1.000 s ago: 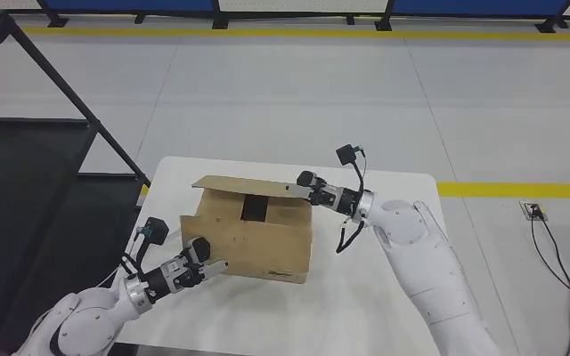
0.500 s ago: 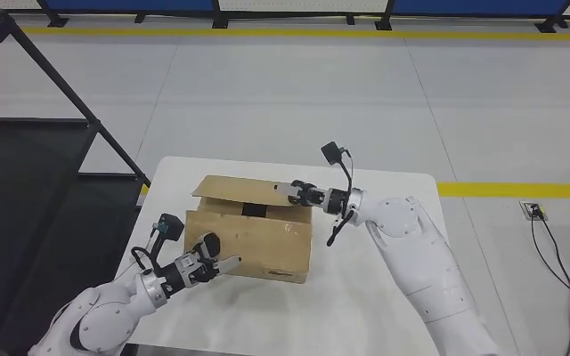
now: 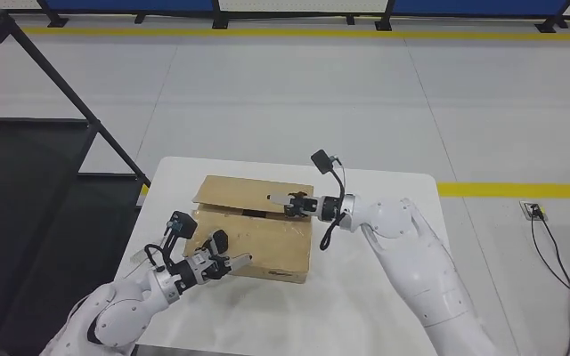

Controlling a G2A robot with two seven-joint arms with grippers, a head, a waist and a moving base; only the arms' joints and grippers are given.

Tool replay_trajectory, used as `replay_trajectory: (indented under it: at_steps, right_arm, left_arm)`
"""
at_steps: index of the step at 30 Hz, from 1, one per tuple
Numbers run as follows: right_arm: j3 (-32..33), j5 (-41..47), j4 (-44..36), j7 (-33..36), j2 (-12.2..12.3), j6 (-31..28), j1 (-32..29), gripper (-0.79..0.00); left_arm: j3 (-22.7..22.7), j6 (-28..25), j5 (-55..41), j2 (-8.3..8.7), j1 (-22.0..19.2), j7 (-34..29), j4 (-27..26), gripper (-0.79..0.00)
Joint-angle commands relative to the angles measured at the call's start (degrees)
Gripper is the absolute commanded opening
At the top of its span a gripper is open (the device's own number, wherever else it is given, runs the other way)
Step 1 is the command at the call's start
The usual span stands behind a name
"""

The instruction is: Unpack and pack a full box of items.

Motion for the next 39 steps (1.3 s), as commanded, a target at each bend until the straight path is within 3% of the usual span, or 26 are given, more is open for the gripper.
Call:
replay_trajectory:
  at_steps: [1, 11, 20, 31, 39]
  right_arm:
    - [0.18, -0.04, 0.01, -0.25, 0.16, 0.14, -0.65, 0.0]
    - [1.55, 6.24, 3.04, 3.04, 0.78, -4.74, -2.84, 0.0]
    - [1.54, 9.64, 8.87, 3.81, 0.9, -8.19, -1.85, 0.0]
    - [1.05, 11.54, 11.43, 3.59, 0.94, -10.3, -1.71, 0.0]
    - [1.05, 11.54, 11.43, 3.59, 0.94, -10.3, -1.71, 0.0]
  left_arm:
    - [0.15, 0.11, 0.4, -0.15, -0.08, 0.2, 0.07, 0.0]
    - [-0.59, 0.78, 0.5, -0.8, -0.14, 1.12, 0.41, 0.0]
    - [-6.33, 1.08, -2.12, -0.63, 2.38, 2.94, 1.15, 0.0]
    - [-17.5, 0.61, -6.23, -0.01, 7.61, 4.8, 3.67, 0.0]
    - [-17.89, 0.44, -5.93, 0.04, 7.81, 4.73, 3.67, 0.0]
